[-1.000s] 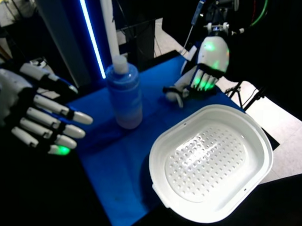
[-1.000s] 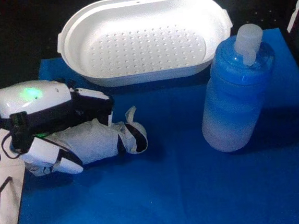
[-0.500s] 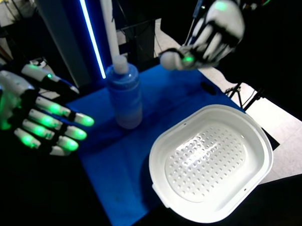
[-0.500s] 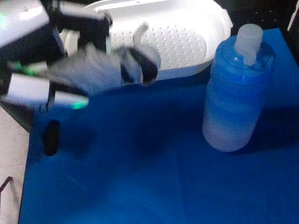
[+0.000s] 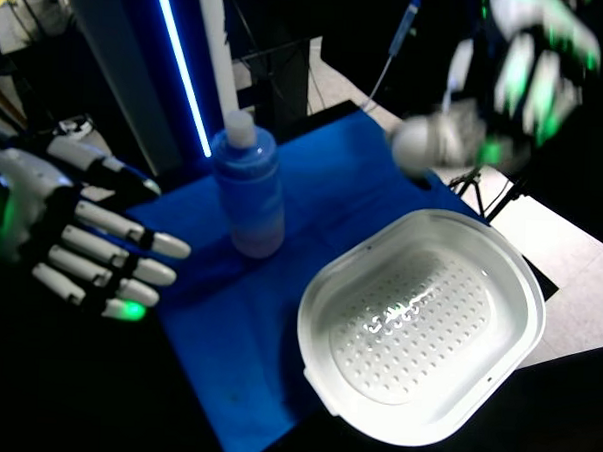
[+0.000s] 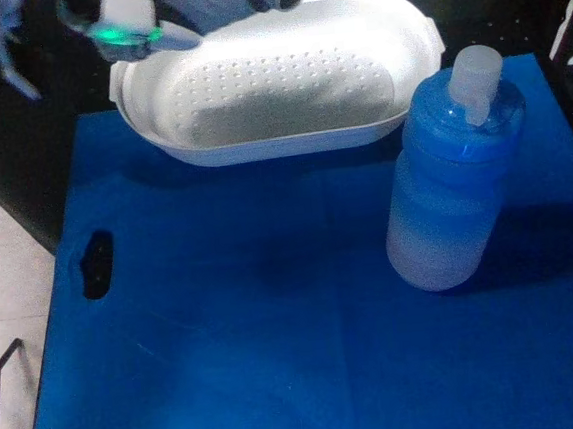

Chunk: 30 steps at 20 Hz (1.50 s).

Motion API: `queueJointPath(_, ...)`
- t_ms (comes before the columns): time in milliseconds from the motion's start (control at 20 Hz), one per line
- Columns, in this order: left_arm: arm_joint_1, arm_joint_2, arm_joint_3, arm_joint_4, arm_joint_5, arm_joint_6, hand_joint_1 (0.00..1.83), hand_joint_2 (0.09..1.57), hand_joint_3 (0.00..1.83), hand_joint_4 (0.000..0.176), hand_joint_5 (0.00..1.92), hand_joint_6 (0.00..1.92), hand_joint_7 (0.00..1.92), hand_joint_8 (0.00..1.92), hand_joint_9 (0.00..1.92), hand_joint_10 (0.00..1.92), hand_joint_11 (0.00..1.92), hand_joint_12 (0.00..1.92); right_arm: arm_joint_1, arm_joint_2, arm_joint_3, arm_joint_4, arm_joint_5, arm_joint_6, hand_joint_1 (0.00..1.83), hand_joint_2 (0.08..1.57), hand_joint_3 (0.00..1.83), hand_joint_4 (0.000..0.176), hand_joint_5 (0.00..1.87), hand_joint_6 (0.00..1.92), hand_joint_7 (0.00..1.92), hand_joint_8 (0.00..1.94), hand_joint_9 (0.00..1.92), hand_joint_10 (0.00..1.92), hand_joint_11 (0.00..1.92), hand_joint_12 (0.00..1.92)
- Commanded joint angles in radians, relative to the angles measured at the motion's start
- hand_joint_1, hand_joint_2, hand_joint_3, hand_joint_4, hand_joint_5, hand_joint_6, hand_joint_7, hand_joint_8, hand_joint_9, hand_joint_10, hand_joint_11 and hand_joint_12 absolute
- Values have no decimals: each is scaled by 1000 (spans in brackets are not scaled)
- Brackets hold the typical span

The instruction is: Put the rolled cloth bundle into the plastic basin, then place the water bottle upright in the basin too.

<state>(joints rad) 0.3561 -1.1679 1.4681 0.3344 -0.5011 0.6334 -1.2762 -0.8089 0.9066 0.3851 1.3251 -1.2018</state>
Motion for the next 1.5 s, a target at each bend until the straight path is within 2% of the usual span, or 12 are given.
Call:
queueJointPath(0,-20,-20,28,-52,-94,-3,1803,1099,0,107,1107,1921,1293,1921,1509,1921,1539,1921,7,-1,9,4,127,18,439,1418,2,0,515,1,393,0,336,10,0,947)
queueJointPath(150,-20,-116,131,-100,-29,-3,1717,1094,0,109,1049,1921,1255,1921,1429,1921,1528,1921,7,-8,17,4,127,23,409,1424,3,0,521,1,401,1,318,0,0,882)
queueJointPath(300,-20,-192,221,-115,42,-3,1748,1118,0,175,855,1921,1068,1921,1275,1921,1405,1921,7,-9,21,1,127,27,418,1432,1,0,523,0,396,1,304,1,0,789)
queueJointPath(700,11,-330,397,-136,167,-47,1429,1152,4,171,729,1921,888,1921,1118,1921,1273,1921,9,-24,39,-5,127,48,452,1439,1,0,524,1,418,3,306,3,0,790)
queueJointPath(750,19,-346,421,-121,171,-85,1059,1205,5,7,764,1424,695,1671,759,1845,801,1921,9,-25,41,-6,127,53,444,1436,0,0,522,0,416,0,310,2,0,809)
queueJointPath(800,27,-360,439,-115,175,-113,1030,1190,0,13,832,1254,668,1509,730,1767,777,1921,10,-26,42,-8,127,56,452,1440,1,0,521,0,421,1,315,3,0,828)
queueJointPath(950,36,-368,450,-107,198,-114,987,1147,0,163,891,1112,540,1341,648,1709,772,1921,13,-28,43,-12,127,57,485,1433,0,0,530,2,422,1,317,2,0,829)
queueJointPath(1000,40,-369,450,-107,200,-115,945,1183,2,176,815,1226,418,1442,484,1756,578,1921,14,-29,43,-12,127,57,499,1431,0,0,530,1,419,0,314,0,0,814)
queueJointPath(1150,44,-373,450,-107,204,-115,919,1208,0,176,770,1293,365,1419,357,1721,439,1921,14,-32,43,-13,127,63,513,1432,0,0,534,2,430,4,316,1,0,817)
queueJointPath(1200,44,-373,450,-106,201,-115,816,1079,0,95,676,395,422,1111,364,1486,362,1835,15,-33,43,-13,127,64,504,1425,0,0,539,2,431,2,323,2,0,836)
queueJointPath(1250,44,-373,449,-104,198,-115,818,1051,0,82,732,96,503,822,430,1267,379,1710,17,-35,43,-14,128,64,501,1421,0,0,538,1,428,1,321,1,0,838)
queueJointPath(1450,48,-351,424,-103,175,-116,694,1016,1,109,517,0,650,41,495,304,54,1164,27,-51,43,-14,128,75,486,1420,0,0,534,0,440,2,334,3,0,886)
